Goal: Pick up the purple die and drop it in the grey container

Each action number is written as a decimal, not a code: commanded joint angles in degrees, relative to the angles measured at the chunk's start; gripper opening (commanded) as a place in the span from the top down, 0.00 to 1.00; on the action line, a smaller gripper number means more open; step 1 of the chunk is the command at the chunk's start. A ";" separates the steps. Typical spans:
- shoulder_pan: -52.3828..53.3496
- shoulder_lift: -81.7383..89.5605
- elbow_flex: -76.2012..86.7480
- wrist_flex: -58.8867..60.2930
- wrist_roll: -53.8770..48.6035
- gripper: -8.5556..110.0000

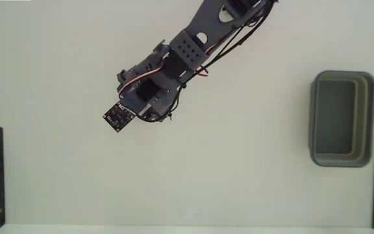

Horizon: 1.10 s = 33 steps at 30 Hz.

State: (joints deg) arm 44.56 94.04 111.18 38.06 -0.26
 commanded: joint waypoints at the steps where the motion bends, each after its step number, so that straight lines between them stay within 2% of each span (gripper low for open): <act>1: 0.76 1.22 0.69 -0.26 0.26 0.28; 33: 0.76 1.22 0.69 -0.26 0.26 0.35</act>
State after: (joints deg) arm 44.91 94.04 111.18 38.06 -0.26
